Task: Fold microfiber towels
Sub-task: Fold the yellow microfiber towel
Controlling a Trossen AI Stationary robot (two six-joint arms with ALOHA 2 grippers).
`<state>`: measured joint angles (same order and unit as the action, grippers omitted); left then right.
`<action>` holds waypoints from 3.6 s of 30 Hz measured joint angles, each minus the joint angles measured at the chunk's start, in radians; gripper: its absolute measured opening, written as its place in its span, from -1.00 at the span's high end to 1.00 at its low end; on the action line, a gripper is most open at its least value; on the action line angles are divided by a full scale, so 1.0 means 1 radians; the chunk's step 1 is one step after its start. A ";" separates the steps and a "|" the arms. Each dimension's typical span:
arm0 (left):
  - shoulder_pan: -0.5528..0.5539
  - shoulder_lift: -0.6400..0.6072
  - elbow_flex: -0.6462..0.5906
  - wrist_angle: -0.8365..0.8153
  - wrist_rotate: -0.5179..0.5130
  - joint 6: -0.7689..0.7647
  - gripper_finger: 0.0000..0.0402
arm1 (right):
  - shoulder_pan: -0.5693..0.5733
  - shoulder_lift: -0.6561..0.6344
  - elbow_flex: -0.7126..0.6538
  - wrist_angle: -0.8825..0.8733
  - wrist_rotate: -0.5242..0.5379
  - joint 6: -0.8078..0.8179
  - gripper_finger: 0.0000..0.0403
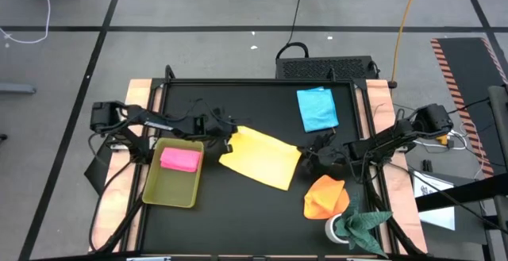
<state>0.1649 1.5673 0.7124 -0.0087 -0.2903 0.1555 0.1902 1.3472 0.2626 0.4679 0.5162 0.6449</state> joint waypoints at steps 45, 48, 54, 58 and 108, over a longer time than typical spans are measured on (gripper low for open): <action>0.166 0.228 0.019 0.262 0.316 -0.315 0.66 | -0.124 0.038 -0.008 -0.056 -0.062 -0.091 0.99; 0.166 0.181 0.014 0.226 0.315 -0.311 0.71 | -0.104 0.017 -0.009 -0.065 0.039 -0.097 1.00; 0.143 0.051 0.015 0.228 0.326 -0.315 0.80 | -0.046 -0.031 -0.008 0.016 0.039 -0.133 1.00; 0.116 0.049 0.016 0.280 0.416 -0.312 0.89 | -0.031 -0.003 -0.001 0.144 -0.132 -0.156 1.00; -0.046 0.173 0.085 0.062 0.076 0.006 0.88 | 0.283 0.072 0.092 -0.071 -0.119 0.055 1.00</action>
<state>0.1187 1.7405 0.7971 0.0531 -0.2144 0.1615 0.4731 1.4193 0.3544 0.3974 0.3976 0.7000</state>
